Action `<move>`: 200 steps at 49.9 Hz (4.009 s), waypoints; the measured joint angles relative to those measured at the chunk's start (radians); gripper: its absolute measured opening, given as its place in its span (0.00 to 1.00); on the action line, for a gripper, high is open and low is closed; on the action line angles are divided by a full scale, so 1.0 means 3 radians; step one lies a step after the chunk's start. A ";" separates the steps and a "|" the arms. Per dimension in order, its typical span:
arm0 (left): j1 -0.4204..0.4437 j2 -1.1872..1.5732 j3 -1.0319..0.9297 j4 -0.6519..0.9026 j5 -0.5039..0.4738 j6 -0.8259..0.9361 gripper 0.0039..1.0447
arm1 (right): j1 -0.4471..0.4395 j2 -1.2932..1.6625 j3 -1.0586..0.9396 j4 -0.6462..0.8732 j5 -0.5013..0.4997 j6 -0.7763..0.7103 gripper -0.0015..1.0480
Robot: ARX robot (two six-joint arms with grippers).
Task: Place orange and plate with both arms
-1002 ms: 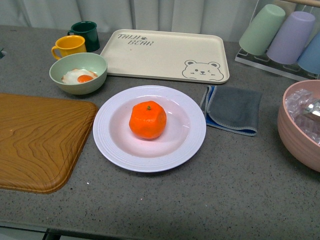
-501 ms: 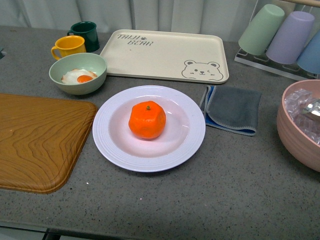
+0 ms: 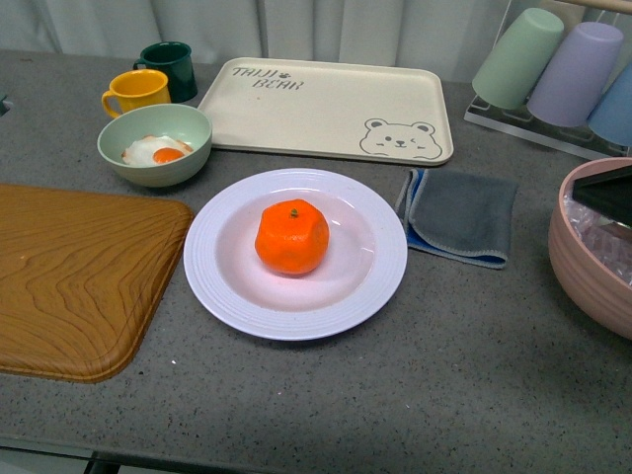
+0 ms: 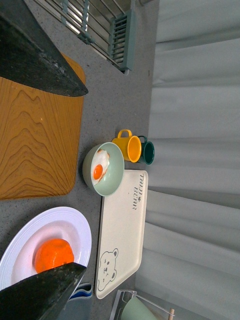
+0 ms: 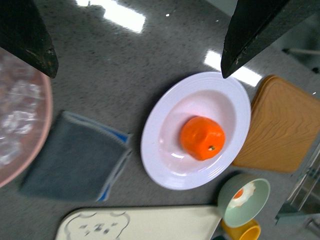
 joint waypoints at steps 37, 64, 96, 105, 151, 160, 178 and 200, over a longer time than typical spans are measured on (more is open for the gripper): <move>0.0000 0.0000 0.0000 0.0000 0.0000 0.0000 0.94 | 0.0439 0.1933 0.1294 -0.0366 -0.0516 0.0427 0.91; 0.0000 0.0000 0.0000 0.0000 0.0000 0.0000 0.94 | 0.0449 0.2514 0.1522 0.0048 -0.0664 0.0980 0.91; 0.0000 0.0000 0.0000 0.0000 0.0000 0.0000 0.94 | 0.0693 0.3293 0.2225 0.0348 -0.0638 0.1937 0.86; 0.0000 0.0000 0.0000 0.0000 0.0000 0.0000 0.94 | 0.0711 0.3398 0.2318 0.0192 -0.0552 0.2084 0.55; 0.0000 0.0000 0.0000 0.0000 0.0000 0.0000 0.94 | 0.0599 0.3249 0.2121 0.1239 -0.0941 0.2482 0.04; 0.0000 0.0000 0.0000 0.0000 0.0000 0.0000 0.94 | 0.0510 0.3333 0.2640 0.0931 -0.0927 0.2508 0.04; 0.0000 0.0000 0.0000 0.0000 0.0000 0.0000 0.94 | 0.0468 0.3881 0.3695 0.0511 -0.0903 0.2688 0.04; 0.0000 0.0000 0.0000 -0.0001 0.0000 0.0000 0.94 | 0.0465 0.4999 0.5717 -0.0638 -0.0718 0.2725 0.04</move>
